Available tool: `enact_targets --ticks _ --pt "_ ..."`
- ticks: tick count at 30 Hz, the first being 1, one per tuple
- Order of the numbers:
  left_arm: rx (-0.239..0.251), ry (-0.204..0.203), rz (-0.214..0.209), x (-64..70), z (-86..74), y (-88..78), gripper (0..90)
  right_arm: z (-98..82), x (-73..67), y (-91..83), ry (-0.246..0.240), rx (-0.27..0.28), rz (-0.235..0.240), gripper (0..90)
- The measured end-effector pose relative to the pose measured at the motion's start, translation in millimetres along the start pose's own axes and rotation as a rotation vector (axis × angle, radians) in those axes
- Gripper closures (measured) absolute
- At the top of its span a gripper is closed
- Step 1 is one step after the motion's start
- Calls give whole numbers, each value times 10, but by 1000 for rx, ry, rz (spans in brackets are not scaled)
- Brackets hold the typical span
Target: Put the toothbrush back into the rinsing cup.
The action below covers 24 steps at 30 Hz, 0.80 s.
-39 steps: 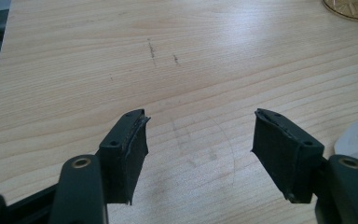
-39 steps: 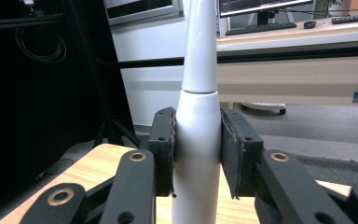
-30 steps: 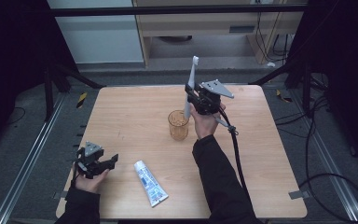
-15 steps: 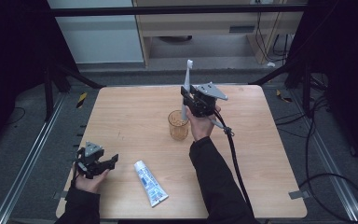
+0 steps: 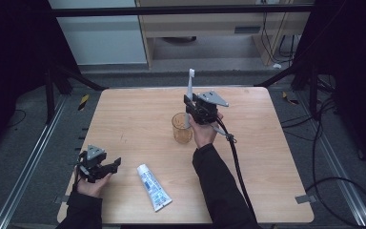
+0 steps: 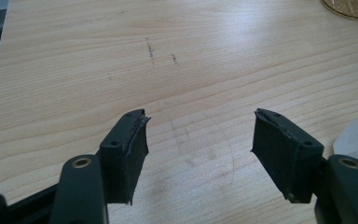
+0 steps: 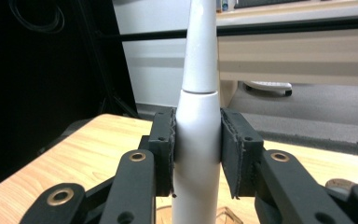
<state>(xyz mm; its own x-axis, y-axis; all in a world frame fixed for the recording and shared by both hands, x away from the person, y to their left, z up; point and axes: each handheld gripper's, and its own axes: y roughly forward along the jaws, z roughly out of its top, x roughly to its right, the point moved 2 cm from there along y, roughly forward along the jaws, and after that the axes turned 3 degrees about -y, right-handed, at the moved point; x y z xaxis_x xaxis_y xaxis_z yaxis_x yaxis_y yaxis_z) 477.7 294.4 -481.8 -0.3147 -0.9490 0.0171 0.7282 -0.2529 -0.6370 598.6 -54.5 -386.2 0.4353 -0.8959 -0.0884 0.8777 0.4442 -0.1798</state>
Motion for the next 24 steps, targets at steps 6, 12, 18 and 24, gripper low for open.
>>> enact_targets --ticks 6,12,18,24 --pt "-1 2 0 1 0 1 345 -97 2 14 4 -20 -4 675" --pt "-1 2 0 2 0 1 344 -181 -10 15 8 -30 -10 674" --pt "0 1 1 0 0 1 345 -259 -3 29 10 -52 -8 674" --pt "-1 3 0 2 0 0 344 -309 -22 48 7 -84 -5 673"
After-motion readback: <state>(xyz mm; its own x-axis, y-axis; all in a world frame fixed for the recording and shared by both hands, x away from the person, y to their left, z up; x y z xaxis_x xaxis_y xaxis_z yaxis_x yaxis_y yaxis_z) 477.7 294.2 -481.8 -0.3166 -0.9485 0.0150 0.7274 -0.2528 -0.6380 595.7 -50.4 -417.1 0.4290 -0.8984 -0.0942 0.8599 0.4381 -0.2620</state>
